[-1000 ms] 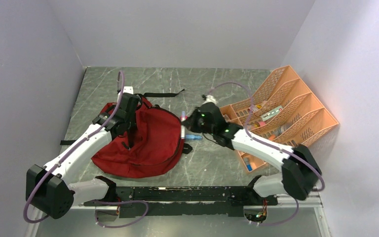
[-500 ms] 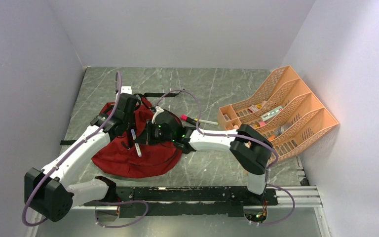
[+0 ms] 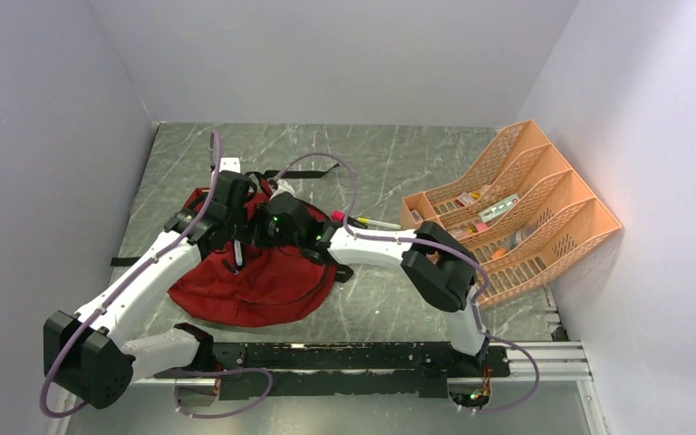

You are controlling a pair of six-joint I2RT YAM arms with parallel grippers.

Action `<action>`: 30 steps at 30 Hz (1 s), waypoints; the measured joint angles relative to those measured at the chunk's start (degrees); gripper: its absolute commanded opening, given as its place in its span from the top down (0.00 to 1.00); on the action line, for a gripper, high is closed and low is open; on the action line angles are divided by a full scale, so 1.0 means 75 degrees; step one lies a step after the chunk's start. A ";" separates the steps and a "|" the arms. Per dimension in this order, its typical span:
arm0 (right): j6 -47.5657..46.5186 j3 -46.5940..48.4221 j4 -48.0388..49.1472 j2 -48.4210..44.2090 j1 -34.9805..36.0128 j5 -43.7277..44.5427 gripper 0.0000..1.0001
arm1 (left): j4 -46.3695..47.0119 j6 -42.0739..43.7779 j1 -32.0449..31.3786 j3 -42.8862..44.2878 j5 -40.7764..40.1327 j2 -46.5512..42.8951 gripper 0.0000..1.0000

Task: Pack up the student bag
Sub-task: Place the stationery in the student bag.

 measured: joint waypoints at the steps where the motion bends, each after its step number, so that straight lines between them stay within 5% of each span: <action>1: -0.0047 0.0152 -0.0032 0.0087 -0.0017 0.0061 1.00 | 0.0006 0.0000 0.0006 0.0000 0.0009 0.0000 0.95; 6: -0.0440 0.0740 -0.0105 0.0603 -0.0137 0.0405 0.99 | 0.0038 0.0000 0.0041 -0.0003 0.0044 -0.0003 0.95; 12: -0.0924 0.1061 -0.0119 0.1160 -0.0216 0.0644 0.77 | 0.0047 0.0003 0.0076 -0.0003 0.0087 -0.0003 0.95; 19: -0.1166 0.1029 0.0032 0.1174 -0.0210 0.0414 0.68 | 0.0052 0.0003 0.0119 -0.0003 0.0128 -0.0003 0.95; 30: -0.1588 -0.0632 -0.0280 -0.0892 -0.0277 0.0831 0.68 | 0.0093 0.0009 0.0163 -0.0006 0.0181 -0.0003 0.95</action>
